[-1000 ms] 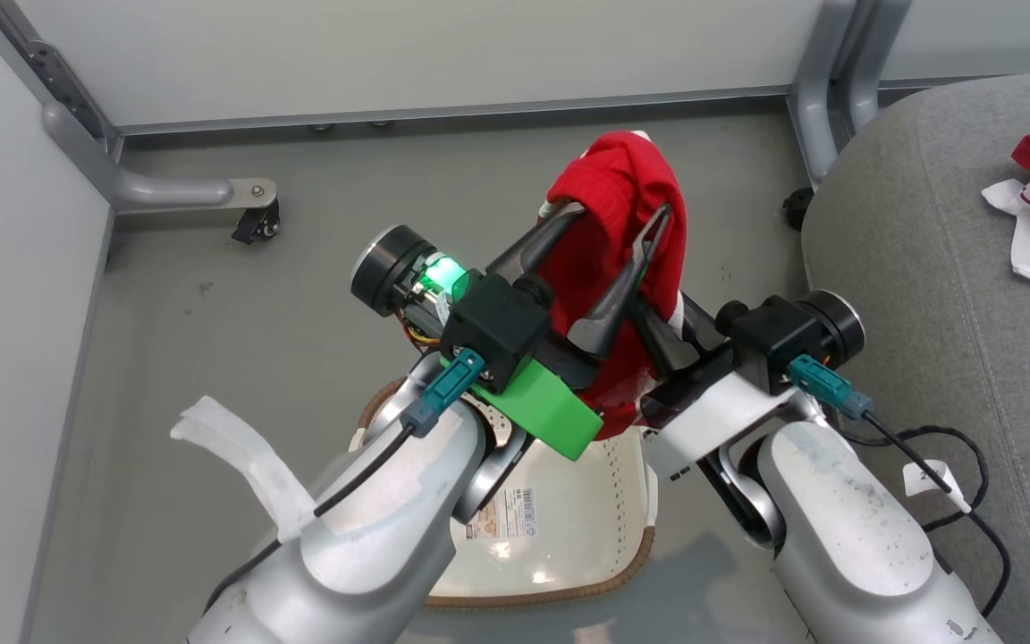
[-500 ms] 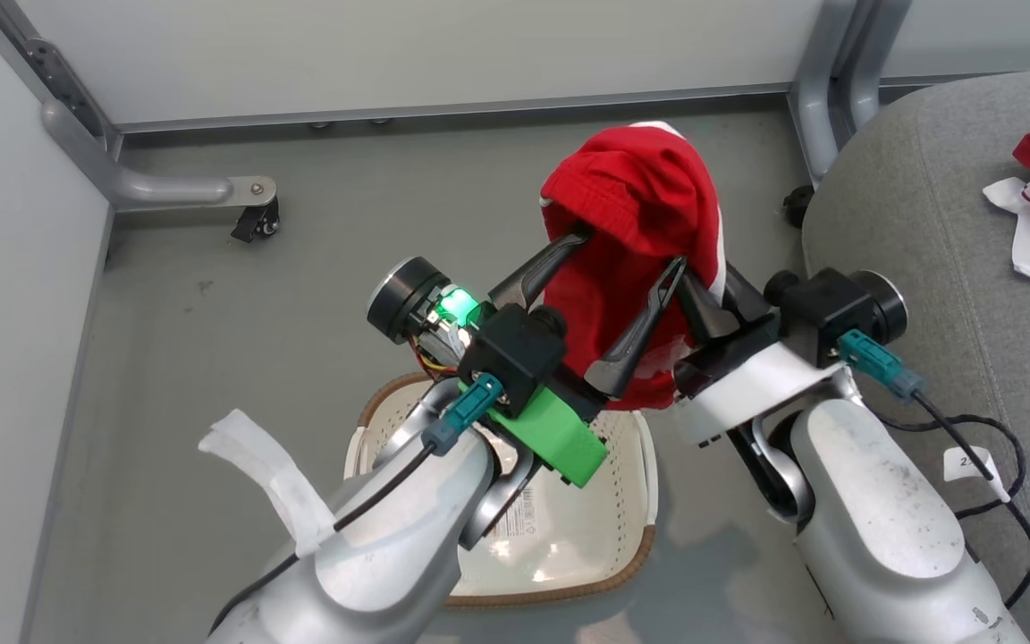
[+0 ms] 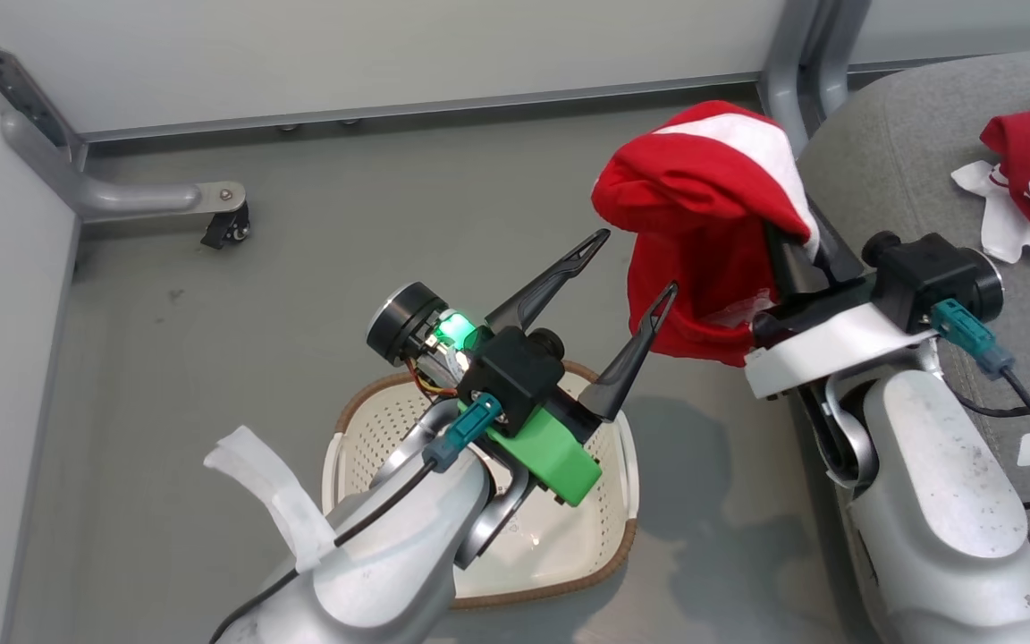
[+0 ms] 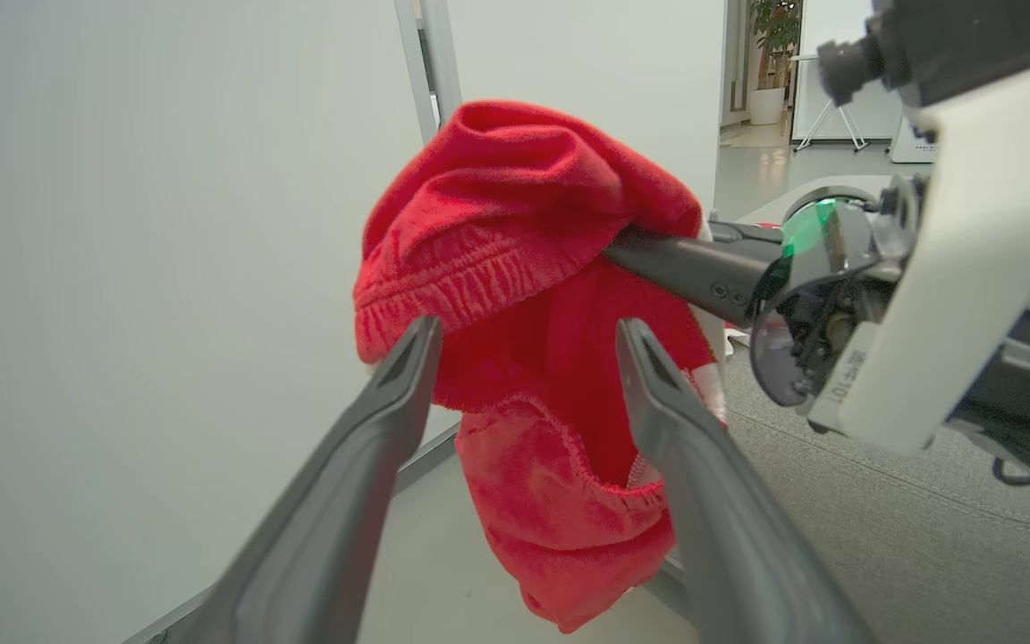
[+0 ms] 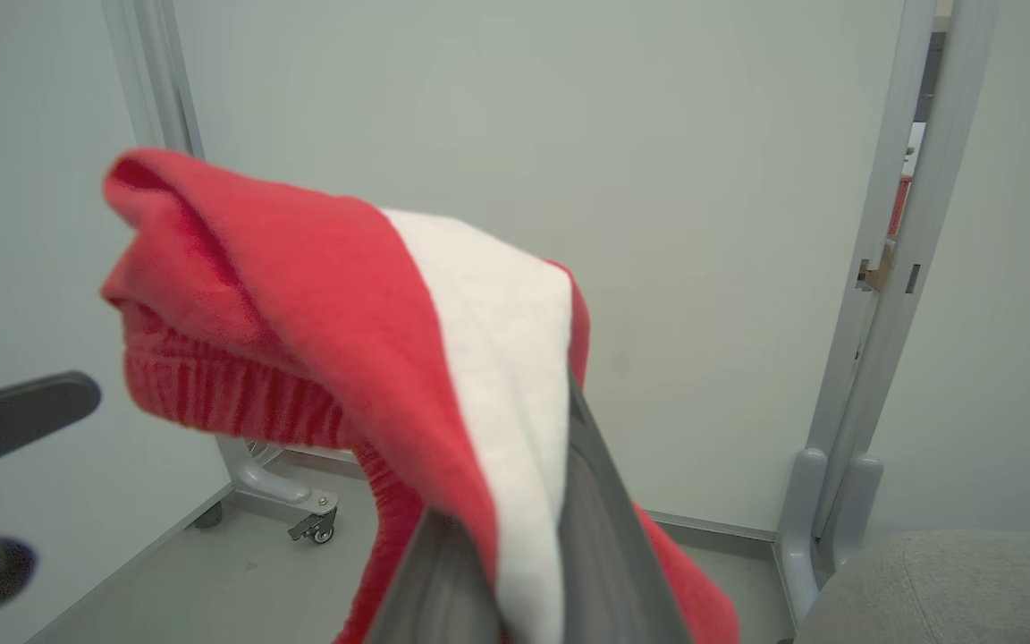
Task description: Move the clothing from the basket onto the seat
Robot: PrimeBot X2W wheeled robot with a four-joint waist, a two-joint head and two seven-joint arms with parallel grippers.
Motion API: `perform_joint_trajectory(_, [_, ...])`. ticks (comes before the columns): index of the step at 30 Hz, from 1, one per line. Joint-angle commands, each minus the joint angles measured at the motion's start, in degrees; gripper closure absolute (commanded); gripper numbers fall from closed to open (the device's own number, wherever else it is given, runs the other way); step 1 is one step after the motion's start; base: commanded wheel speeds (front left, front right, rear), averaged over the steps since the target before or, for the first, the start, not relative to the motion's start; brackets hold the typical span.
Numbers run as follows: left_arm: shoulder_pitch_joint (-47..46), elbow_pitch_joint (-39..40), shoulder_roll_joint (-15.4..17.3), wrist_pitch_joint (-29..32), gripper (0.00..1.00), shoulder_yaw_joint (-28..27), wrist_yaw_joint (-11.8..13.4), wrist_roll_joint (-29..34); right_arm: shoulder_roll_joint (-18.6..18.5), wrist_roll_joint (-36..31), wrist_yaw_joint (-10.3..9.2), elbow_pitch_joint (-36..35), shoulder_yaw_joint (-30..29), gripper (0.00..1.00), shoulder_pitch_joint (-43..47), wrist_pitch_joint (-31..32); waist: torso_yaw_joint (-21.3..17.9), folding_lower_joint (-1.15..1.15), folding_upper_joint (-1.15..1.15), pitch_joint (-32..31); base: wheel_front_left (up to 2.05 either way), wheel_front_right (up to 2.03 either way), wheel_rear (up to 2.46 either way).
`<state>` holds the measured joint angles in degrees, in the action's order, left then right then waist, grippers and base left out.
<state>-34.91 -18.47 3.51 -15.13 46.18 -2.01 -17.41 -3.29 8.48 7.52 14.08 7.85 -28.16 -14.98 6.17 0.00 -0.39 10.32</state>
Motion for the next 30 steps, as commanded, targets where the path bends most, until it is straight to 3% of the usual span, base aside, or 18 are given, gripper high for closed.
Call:
perform_joint_trajectory(1, [0.8, 0.2, 0.5, 0.0, 0.0, -0.3, 0.0, 0.4, -0.6, -0.2, -0.06, -0.5, -0.8, 1.0, 0.7, -0.2, -1.3, 0.0, 0.39, 0.4, 0.0, 0.0, 0.0])
perform_joint_trajectory(22, [-2.3, 0.4, 2.5, 0.1, 0.0, -0.1, -0.3, 1.6, -1.2, -0.1, -0.06, -5.8, -10.5, 1.0, 6.3, -0.2, -17.0, 0.0, 0.39, 4.0, 0.0, 0.0, 0.0])
perform_joint_trajectory(30, [-3.4, 0.1, 3.0, 0.6, 0.0, 0.7, -0.6, 1.7, -0.8, -0.1, -0.06, -7.5, -14.1, 1.0, 9.2, -0.2, -21.3, 0.0, 0.39, 5.4, 0.0, 0.0, 0.0])
